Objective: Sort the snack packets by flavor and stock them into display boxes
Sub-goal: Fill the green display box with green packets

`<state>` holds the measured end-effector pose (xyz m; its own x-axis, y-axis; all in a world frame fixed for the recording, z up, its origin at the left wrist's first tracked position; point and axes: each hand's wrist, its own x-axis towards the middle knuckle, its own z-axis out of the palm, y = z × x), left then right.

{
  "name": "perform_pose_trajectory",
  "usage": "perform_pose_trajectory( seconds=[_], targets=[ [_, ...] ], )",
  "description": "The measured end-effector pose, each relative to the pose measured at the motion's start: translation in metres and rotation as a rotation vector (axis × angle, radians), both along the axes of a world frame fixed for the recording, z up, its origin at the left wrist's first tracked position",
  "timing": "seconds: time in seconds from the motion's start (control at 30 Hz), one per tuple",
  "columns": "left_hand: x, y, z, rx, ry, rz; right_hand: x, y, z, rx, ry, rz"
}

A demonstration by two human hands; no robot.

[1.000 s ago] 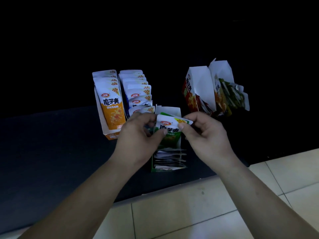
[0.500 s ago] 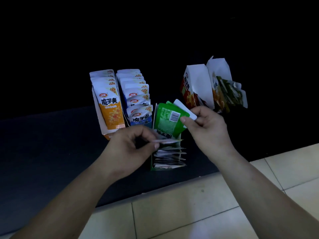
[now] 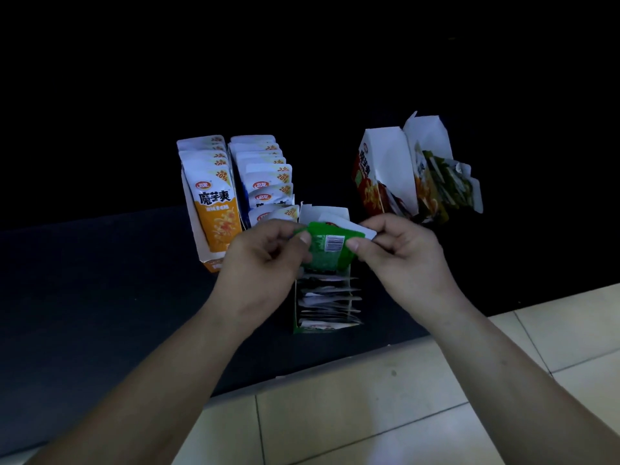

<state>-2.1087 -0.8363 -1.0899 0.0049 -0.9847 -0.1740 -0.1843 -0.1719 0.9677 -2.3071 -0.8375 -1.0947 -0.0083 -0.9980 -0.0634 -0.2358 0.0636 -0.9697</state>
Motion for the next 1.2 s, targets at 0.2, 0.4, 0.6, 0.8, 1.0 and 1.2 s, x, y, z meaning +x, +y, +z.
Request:
perform_pose_trajectory(
  seconds=[0.2,0.4,0.6,0.8,1.0,1.2],
  targets=[
    [0.002,0.004,0.002,0.131,0.085,0.089,-0.003,0.002,0.002,0.037,-0.075,-0.079],
    [-0.001,0.013,-0.003,0.156,0.021,0.106,-0.006,-0.002,0.002,0.059,-0.074,-0.096],
    [-0.001,0.01,-0.004,0.187,0.132,0.074,-0.001,-0.005,0.003,0.108,-0.048,-0.05],
    [0.001,0.013,-0.001,0.264,0.143,0.103,-0.002,-0.003,0.0,0.143,-0.153,-0.095],
    [0.001,0.01,0.006,0.31,0.167,0.149,-0.002,-0.007,0.003,0.146,-0.119,-0.122],
    [0.002,0.01,0.0,0.274,0.113,0.184,-0.002,-0.009,0.001,0.161,-0.039,-0.092]
  ],
)
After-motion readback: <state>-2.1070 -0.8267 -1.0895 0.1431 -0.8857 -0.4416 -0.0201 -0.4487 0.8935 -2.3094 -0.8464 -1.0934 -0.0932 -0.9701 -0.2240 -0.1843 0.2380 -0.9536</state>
